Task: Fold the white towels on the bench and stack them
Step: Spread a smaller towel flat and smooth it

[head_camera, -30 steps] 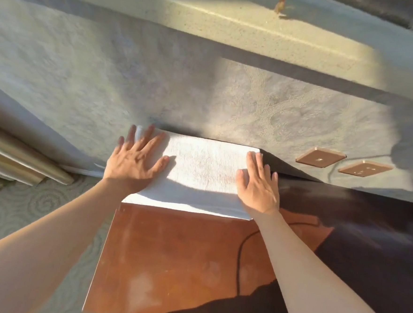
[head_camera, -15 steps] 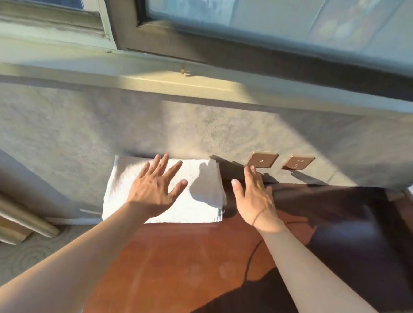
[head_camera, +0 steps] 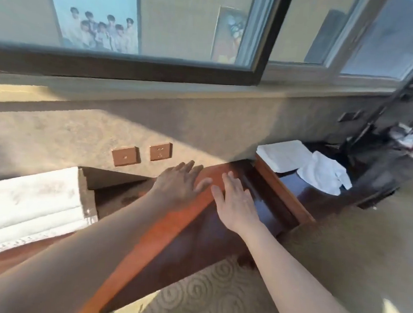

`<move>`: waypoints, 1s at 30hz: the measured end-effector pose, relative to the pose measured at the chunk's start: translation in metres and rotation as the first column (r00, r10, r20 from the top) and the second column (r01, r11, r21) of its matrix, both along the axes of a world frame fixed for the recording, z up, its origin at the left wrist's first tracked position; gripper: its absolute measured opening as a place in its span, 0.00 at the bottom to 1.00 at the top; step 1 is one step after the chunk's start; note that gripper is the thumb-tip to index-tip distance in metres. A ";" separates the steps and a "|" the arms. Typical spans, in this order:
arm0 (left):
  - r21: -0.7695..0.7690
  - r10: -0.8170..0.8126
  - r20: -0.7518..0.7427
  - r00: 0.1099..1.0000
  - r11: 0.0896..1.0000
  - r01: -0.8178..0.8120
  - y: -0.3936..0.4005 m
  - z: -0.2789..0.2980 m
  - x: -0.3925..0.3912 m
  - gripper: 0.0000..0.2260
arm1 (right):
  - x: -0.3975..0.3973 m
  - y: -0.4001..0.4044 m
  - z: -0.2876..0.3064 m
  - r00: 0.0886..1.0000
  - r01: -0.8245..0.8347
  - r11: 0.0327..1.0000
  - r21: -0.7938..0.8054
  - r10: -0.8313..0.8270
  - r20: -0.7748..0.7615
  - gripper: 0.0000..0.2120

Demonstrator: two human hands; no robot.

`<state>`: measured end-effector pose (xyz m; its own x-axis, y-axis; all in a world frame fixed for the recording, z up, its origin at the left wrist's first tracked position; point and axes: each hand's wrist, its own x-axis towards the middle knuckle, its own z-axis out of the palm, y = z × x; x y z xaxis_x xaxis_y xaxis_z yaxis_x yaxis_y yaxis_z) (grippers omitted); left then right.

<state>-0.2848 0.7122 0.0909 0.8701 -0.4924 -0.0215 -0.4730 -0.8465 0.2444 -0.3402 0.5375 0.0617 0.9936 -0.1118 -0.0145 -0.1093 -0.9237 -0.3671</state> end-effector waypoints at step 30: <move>0.007 -0.426 -0.152 0.892 0.902 0.433 -0.547 -0.080 0.144 0.31 | 0.042 -0.522 -0.018 0.826 0.527 0.845 -0.090 -0.534 -0.178 0.32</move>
